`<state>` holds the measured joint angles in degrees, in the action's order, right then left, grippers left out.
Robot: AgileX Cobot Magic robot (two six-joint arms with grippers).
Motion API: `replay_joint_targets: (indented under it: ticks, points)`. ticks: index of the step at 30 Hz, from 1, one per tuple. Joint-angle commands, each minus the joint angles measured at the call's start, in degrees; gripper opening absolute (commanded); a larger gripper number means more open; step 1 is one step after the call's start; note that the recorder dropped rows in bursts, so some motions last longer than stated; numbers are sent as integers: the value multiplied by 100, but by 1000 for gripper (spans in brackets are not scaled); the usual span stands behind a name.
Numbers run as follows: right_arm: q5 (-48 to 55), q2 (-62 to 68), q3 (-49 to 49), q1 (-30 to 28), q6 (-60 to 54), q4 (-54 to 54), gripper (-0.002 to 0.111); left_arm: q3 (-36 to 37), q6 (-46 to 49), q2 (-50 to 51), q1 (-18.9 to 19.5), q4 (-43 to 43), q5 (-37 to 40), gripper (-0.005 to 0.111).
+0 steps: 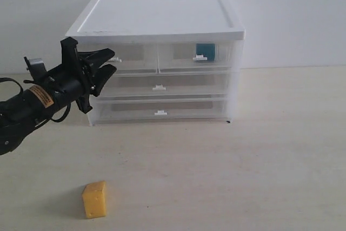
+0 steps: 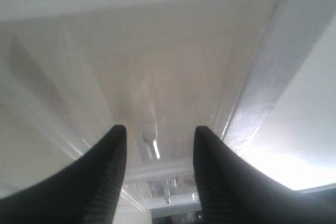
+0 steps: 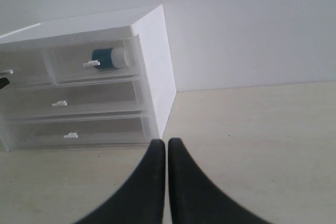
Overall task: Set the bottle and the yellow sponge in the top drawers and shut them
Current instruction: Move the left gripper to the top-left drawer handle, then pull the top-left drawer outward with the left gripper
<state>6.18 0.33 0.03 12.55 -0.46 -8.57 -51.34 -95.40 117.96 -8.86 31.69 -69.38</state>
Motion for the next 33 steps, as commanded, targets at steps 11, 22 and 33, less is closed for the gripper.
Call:
replay_joint_targets:
  ticks: [11, 22, 33]
  points:
    - [-37, -33, -3, 13, -23, 10, 0, -32, -65, 30, -37, 329, -59, 4]
    - [-37, -33, -3, 13, -23, 10, 0, 250, -135, -142, -37, 775, -59, 4]
    - [-37, -33, -3, 13, -20, 10, 0, 1104, 318, -886, -37, 871, -59, 4]
